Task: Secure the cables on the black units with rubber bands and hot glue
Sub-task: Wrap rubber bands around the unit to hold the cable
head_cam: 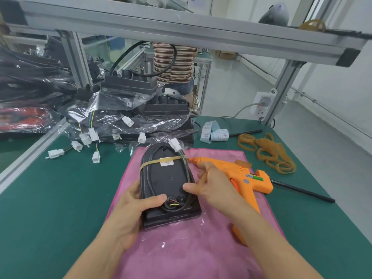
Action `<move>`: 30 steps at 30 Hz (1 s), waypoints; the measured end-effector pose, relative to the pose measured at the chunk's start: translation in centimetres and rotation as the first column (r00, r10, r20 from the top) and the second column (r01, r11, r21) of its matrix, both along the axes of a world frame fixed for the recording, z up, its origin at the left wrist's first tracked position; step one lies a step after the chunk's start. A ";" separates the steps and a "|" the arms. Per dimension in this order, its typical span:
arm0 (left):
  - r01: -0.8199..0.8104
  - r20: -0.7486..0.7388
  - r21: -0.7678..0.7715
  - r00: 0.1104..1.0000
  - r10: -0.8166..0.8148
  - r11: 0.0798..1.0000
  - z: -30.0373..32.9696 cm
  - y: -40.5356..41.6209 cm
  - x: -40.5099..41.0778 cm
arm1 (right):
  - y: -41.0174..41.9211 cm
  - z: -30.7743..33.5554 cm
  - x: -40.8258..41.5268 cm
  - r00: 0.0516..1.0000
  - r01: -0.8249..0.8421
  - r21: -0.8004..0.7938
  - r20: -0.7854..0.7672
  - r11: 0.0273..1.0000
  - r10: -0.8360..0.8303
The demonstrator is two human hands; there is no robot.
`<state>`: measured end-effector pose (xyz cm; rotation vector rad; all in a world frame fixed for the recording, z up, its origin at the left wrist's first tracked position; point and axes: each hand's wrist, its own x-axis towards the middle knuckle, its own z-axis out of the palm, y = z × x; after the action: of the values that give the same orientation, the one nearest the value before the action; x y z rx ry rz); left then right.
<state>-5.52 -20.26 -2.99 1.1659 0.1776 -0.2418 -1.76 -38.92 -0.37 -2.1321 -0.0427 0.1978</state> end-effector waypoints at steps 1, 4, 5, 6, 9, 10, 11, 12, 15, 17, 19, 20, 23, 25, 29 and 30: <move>-0.006 0.007 -0.002 1.000 0.006 1.000 -0.2 0.0 -0.1 | -0.2 0.0 0.0 0.995 -0.009 -0.009 -0.095 1.000 0.008; 0.004 0.047 0.005 0.999 -0.004 1.000 -0.4 0.4 -0.3 | -0.6 0.4 -0.3 0.946 -0.071 -0.030 -0.318 0.997 0.058; 0.027 0.061 0.004 0.998 -0.027 1.000 -0.6 0.6 -0.4 | -0.6 0.5 -0.5 0.922 -0.067 0.057 -0.378 0.996 0.084; 0.058 0.073 -0.012 0.996 -0.057 0.998 -0.7 0.9 -0.4 | -0.6 0.7 -0.7 0.893 -0.041 0.163 -0.437 0.986 0.109; 0.127 0.117 -0.063 0.986 -0.119 0.990 -0.1 1.1 -0.3 | -0.6 0.7 -1.3 0.833 0.131 0.499 -0.524 0.857 0.179; 0.129 0.150 -0.051 0.981 -0.121 0.990 0.4 1.1 -0.1 | -0.6 0.6 -1.3 0.835 0.173 0.578 -0.516 0.797 0.192; 0.109 0.188 -0.028 0.977 -0.102 0.994 1.0 1.0 0.1 | -0.5 0.6 -1.5 0.845 0.190 0.635 -0.495 0.749 0.205; 0.065 0.220 -0.013 0.974 -0.060 0.998 1.5 1.0 0.4 | -0.3 0.9 -1.7 0.855 0.199 0.670 -0.475 0.715 0.208; -0.303 0.328 0.169 0.915 0.236 0.938 3.4 0.6 0.3 | 0.1 1.3 -1.8 0.895 0.252 0.705 -0.431 0.663 0.118; -0.630 0.678 0.406 0.693 0.245 0.662 4.2 -0.9 -0.8 | 0.5 1.6 -1.5 0.922 0.292 0.724 -0.387 0.625 0.018; -0.682 0.839 0.437 0.544 0.006 0.586 4.3 -4.1 -2.3 | 0.9 2.1 -1.5 0.941 0.297 0.723 -0.334 0.625 -0.061; -0.644 0.843 0.466 0.531 -0.085 0.607 4.1 -5.7 -2.9 | 1.1 2.4 -1.7 0.950 0.274 0.728 -0.307 0.629 -0.058; -0.611 0.817 0.515 0.562 -0.128 0.601 3.5 -8.7 -3.2 | 1.2 2.3 -1.9 0.965 0.242 0.785 -0.256 0.571 -0.058; -0.602 0.793 0.542 0.598 -0.118 0.586 3.2 -9.3 -2.9 | 1.3 2.3 -2.1 0.958 0.284 0.802 -0.261 0.525 -0.118; -0.637 0.769 0.608 0.621 -0.151 0.474 3.1 -9.0 -2.5 | 1.7 2.1 -2.4 0.935 0.354 0.806 -0.299 0.474 -0.189; -0.658 0.768 0.621 0.619 -0.164 0.426 3.3 -8.8 -2.4 | 2.0 2.2 -2.6 0.930 0.367 0.807 -0.311 0.463 -0.195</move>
<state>-7.95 -29.09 0.27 2.1876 -0.3097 0.8067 -4.33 -36.93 1.80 -1.0599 0.2767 0.1211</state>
